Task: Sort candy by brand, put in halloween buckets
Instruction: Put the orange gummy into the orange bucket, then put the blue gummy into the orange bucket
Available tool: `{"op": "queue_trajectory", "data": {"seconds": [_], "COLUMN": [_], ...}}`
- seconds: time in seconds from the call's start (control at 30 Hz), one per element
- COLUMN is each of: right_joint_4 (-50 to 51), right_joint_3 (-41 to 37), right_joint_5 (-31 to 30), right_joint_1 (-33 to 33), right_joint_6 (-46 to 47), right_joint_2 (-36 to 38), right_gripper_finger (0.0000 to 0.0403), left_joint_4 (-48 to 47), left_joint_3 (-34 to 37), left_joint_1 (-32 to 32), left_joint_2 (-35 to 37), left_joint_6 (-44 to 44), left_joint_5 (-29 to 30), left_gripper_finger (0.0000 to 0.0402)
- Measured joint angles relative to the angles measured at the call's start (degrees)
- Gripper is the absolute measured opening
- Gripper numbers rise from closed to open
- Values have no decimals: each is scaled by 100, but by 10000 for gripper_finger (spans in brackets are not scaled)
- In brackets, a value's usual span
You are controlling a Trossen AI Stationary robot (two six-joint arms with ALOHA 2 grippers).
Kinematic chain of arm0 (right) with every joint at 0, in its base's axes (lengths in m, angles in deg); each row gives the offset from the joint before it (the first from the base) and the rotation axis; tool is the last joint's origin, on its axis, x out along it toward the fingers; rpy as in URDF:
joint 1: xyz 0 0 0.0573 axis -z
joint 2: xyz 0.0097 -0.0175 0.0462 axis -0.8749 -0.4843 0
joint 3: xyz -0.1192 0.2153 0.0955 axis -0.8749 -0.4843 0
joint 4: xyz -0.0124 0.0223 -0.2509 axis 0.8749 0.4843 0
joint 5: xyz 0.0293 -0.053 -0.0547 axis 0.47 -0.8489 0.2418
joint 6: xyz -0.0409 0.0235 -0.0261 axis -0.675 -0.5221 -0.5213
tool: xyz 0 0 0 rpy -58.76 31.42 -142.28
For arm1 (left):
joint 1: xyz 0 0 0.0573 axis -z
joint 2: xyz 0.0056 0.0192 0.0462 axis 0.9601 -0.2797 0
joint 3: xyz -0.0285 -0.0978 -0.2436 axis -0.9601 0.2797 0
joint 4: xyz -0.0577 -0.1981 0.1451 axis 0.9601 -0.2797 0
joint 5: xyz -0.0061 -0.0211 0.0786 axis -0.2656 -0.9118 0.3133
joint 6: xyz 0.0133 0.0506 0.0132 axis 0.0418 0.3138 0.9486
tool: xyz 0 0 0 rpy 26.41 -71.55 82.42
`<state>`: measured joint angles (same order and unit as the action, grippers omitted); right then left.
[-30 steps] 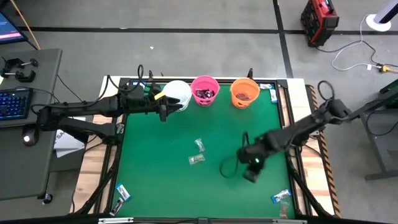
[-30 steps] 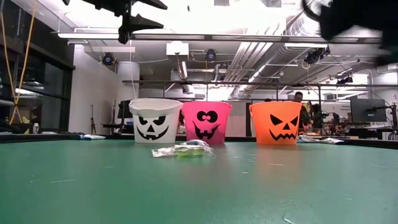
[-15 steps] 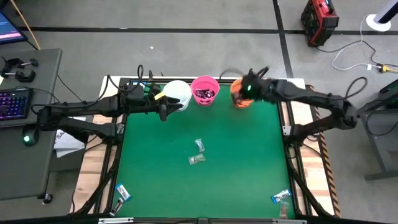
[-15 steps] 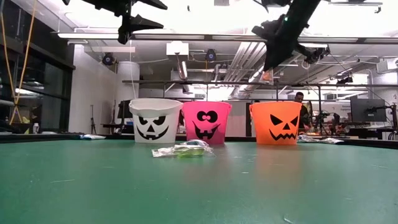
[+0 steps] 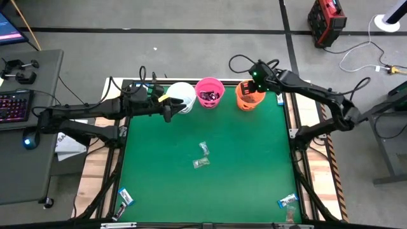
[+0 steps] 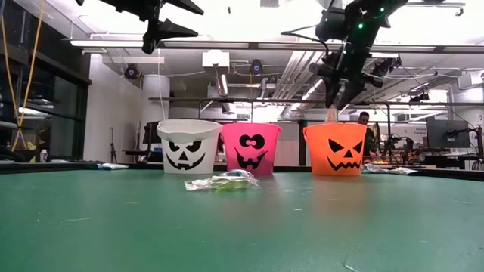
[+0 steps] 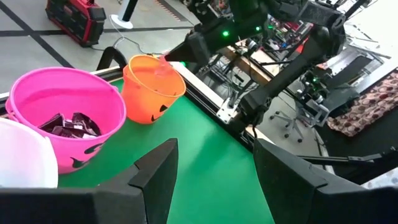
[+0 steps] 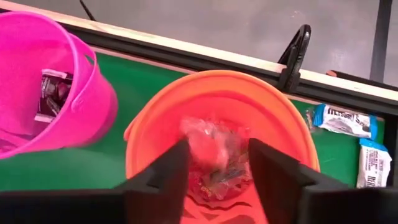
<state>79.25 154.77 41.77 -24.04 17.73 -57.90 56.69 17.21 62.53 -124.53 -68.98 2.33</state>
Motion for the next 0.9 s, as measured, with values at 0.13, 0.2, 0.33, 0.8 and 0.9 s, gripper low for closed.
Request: {"op": "queue_trajectory", "data": {"seconds": [0.13, 0.2, 0.33, 0.8, 0.9], "right_joint_4": [-10, -10, -23, -1084, -1453], "right_joint_3": [0, -2, -2, -2, -2], "right_joint_5": [149, 361, 619, 1737, 1518], "right_joint_1": [22, 17, -51, -2883, -3541], "right_joint_6": [27, 9, 71, 1315, 1784], "right_joint_2": [8, 54, 253, -160, -731], "right_gripper_finger": [229, 259, 289, 291, 291], "left_joint_4": [0, -2, -10, -9, 0], "left_joint_3": [0, 0, 0, -2, -2], "left_joint_1": [0, 0, 0, 0, 0], "left_joint_2": [0, 2, 0, 0, 0], "left_joint_6": [-2, 1, 3, -148, -144], "left_joint_5": [2, 2, 2, -9, -26], "left_gripper_finger": [198, 198, 198, 198, 198]}}
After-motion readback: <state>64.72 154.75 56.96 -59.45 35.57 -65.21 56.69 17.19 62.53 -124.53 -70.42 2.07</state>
